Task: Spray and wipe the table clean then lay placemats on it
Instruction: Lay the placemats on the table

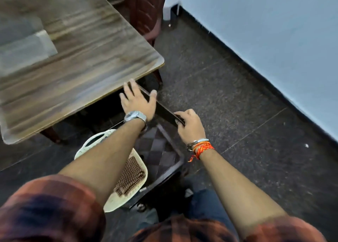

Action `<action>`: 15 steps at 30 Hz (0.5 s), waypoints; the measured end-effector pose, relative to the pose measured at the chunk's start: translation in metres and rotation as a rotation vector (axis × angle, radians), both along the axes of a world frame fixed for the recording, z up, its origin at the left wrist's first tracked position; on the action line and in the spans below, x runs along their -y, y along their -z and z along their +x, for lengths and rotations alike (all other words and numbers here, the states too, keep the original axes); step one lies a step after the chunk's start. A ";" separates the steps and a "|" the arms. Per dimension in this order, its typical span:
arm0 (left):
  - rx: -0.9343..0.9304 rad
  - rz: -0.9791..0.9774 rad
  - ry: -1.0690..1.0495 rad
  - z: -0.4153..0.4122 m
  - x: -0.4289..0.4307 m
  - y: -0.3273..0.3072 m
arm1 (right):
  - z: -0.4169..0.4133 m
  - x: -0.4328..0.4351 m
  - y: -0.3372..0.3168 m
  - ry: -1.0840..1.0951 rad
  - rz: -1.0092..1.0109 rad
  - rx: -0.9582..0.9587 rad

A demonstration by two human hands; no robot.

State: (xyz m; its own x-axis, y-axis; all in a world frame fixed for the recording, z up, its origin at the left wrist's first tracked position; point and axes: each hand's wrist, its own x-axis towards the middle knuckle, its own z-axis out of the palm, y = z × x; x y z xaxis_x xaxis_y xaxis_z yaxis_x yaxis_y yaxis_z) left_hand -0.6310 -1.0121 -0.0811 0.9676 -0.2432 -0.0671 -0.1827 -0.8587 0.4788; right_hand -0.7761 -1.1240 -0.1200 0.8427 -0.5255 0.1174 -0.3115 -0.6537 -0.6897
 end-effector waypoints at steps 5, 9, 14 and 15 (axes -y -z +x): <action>-0.053 -0.100 -0.266 0.040 0.026 -0.030 | 0.020 0.061 -0.017 -0.100 -0.024 0.163; -0.092 -0.310 -0.382 0.048 0.071 -0.037 | 0.046 0.125 -0.033 -0.224 -0.020 0.146; -0.148 -0.309 -0.534 0.046 0.118 -0.038 | 0.063 0.205 -0.060 -0.401 -0.026 0.138; -0.183 -0.348 -0.565 0.048 0.125 -0.039 | 0.071 0.220 -0.063 -0.416 -0.036 0.151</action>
